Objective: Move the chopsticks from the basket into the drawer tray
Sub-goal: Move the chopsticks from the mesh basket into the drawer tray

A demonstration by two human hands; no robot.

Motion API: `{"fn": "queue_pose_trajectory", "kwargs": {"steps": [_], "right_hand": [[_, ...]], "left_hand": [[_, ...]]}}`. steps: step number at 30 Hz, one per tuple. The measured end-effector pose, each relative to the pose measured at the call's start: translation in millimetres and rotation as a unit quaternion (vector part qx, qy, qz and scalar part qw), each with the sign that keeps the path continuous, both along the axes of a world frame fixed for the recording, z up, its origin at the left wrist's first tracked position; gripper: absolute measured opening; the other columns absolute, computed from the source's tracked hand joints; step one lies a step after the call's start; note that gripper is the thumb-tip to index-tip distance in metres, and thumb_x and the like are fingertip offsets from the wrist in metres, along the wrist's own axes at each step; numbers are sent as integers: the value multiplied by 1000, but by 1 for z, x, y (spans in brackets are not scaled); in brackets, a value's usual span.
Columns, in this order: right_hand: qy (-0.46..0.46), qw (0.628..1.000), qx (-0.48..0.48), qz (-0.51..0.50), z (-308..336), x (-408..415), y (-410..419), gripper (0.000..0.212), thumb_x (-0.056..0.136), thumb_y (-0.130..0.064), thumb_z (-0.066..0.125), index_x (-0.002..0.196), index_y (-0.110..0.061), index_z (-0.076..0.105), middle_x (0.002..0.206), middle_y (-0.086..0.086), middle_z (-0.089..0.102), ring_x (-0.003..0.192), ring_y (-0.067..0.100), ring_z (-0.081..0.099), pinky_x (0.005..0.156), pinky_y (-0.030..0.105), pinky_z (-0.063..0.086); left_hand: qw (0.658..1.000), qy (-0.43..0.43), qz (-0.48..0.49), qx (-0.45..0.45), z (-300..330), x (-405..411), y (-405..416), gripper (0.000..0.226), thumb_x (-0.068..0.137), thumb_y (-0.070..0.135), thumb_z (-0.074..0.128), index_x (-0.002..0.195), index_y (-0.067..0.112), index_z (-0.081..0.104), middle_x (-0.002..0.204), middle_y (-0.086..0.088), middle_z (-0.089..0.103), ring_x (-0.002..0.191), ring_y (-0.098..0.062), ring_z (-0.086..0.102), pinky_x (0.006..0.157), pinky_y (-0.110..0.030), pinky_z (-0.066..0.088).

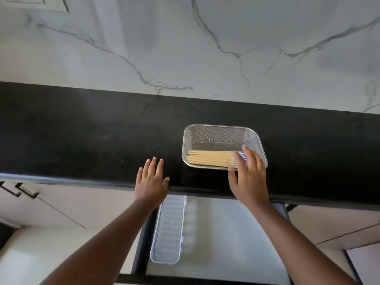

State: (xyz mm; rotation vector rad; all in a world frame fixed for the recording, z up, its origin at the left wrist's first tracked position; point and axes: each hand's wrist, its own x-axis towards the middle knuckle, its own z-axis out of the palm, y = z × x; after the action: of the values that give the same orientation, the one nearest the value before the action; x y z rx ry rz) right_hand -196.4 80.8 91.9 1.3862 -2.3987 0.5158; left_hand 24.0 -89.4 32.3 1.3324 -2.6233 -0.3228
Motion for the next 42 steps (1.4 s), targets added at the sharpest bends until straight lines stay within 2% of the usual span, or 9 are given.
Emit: {"fn": "queue_pose_trajectory", "kwargs": {"steps": [3,7,13,20,25,29,32,34,42], "right_hand": [[-29,999,40,4,9,-25,-30,47,89,-26,56,131,-6,52,140,18,48,130,36,41,109,49,35],[-94,982,161,20,4,-58,-64,50,94,-33,48,138,-11,44,142,11,47,133,29,38,111,44,32],[-219,921,317,51,-2,-88,-95,45,96,-30,48,138,-13,45,143,9,47,132,25,42,108,38,34],[-181,895,403,54,5,-99,-115,48,96,-25,49,143,-19,38,150,8,37,134,28,38,107,42,34],[-159,891,421,56,5,-98,-120,38,96,-23,48,134,-18,49,144,10,40,127,29,44,101,42,37],[-163,888,427,48,4,-96,-121,32,96,-25,50,126,-15,53,145,12,40,130,28,41,101,42,35],[-184,894,404,51,3,-96,-119,27,96,-22,51,121,-13,54,124,10,58,107,23,54,84,34,40],[-191,899,392,50,2,-95,-118,24,95,-20,51,118,-14,56,118,9,61,100,23,56,81,34,42],[-141,908,390,56,5,-88,-108,28,97,-17,46,123,-7,55,131,14,52,120,29,50,95,38,40]], "left_hand": [[1000,-9,-15,5,-2,-10,-20,64,101,40,33,155,16,8,163,-5,5,150,-23,-2,121,-41,1],[999,-23,-33,35,-17,-13,-32,64,101,42,31,155,16,7,164,-5,2,150,-22,-4,121,-39,0],[998,0,-35,51,-37,-8,-32,62,101,44,26,155,18,9,163,-3,1,150,-20,-3,120,-37,-1],[998,10,-43,44,-42,-5,-32,62,101,44,25,154,18,7,163,-3,0,150,-20,-5,120,-36,-3],[998,1,-49,47,-39,-4,-33,63,101,45,24,154,18,4,163,-2,-3,149,-19,-7,120,-35,-3],[997,2,-54,53,-38,-2,-33,63,101,45,25,154,18,4,163,-2,-4,149,-19,-7,120,-35,-2],[997,-3,-55,51,-39,0,-32,63,102,45,23,154,18,3,163,-1,-5,149,-18,-8,120,-35,-3],[997,2,-54,52,-39,1,-30,62,102,44,23,154,18,3,163,-2,-4,149,-19,-8,120,-35,-3],[996,-1,-62,62,-39,9,-26,61,102,43,22,154,18,1,163,-1,-6,149,-18,-9,120,-35,-3]]}}
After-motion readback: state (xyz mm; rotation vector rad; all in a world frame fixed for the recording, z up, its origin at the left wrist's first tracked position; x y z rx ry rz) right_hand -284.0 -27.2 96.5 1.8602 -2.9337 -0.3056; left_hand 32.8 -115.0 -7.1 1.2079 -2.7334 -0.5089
